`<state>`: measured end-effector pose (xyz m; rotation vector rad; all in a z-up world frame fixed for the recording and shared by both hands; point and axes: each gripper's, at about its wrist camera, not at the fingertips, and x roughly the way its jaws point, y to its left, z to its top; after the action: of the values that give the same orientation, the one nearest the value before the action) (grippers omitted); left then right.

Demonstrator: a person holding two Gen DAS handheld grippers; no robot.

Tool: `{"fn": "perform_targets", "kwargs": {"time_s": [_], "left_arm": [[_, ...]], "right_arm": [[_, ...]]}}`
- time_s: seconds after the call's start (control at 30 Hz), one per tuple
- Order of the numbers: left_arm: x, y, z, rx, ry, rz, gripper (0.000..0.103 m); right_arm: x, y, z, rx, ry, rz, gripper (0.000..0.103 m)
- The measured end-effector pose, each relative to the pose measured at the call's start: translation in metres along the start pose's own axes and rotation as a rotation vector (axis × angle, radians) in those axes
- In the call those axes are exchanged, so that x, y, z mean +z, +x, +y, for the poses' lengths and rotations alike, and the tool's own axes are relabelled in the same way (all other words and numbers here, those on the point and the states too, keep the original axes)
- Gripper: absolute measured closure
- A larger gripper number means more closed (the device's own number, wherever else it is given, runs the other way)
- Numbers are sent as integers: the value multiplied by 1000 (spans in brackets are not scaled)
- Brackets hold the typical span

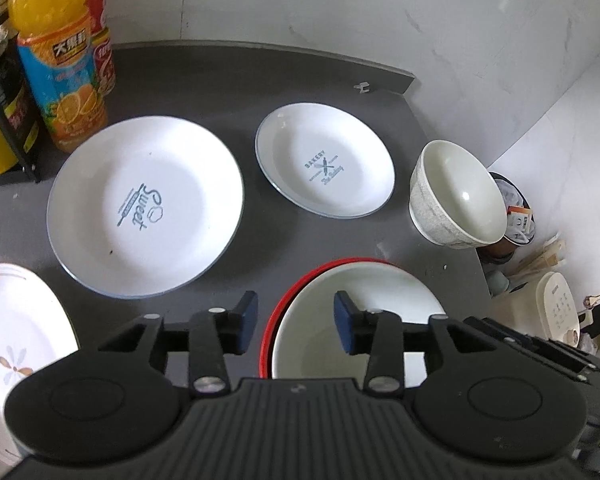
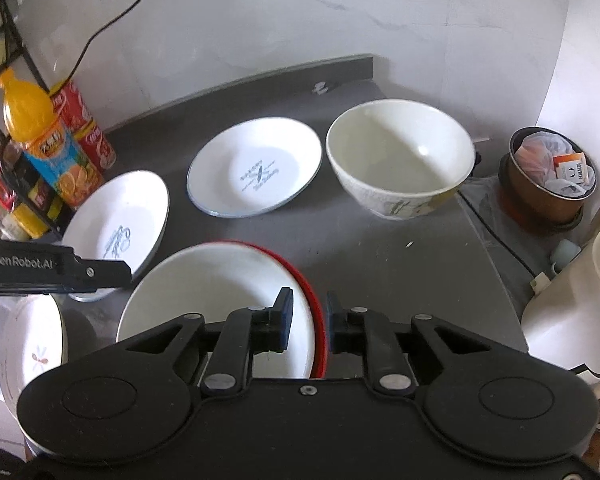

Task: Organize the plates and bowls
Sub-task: 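Open both grippers and move them to the small patterned cream bowl, then grip the small patterned cream bowl rim with both grippers and lift it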

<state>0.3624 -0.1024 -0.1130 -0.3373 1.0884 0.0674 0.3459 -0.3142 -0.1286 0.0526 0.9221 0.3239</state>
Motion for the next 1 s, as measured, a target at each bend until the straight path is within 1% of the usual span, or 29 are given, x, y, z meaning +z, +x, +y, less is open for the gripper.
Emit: {"fn": "perform_targets", "kwargs": {"time_s": [0.1, 0.13, 0.23, 0.3, 0.37, 0.47, 0.57, 1.0], "left_arm": [[4, 0, -8, 10, 14, -21, 49], [6, 0, -10, 11, 20, -32, 45], [11, 1, -20, 18, 43, -53, 40], [14, 4, -26, 19, 51, -55, 39], [19, 7, -32, 19, 57, -57, 39], [25, 14, -42, 16, 63, -60, 38], [29, 21, -52, 6, 63, -68, 37], [52, 59, -99, 8, 62, -70, 36]], "right_arm": [[5, -4, -10, -15, 50, -33, 75], [6, -6, -12, -16, 57, -43, 75], [11, -7, -23, -33, 67, -68, 70], [15, -7, -32, -41, 82, -84, 64], [18, -6, -41, -52, 94, -97, 61], [24, -3, -54, -51, 110, -113, 60], [29, 1, -65, -50, 120, -127, 57], [54, 38, -115, -37, 163, -138, 56]]}}
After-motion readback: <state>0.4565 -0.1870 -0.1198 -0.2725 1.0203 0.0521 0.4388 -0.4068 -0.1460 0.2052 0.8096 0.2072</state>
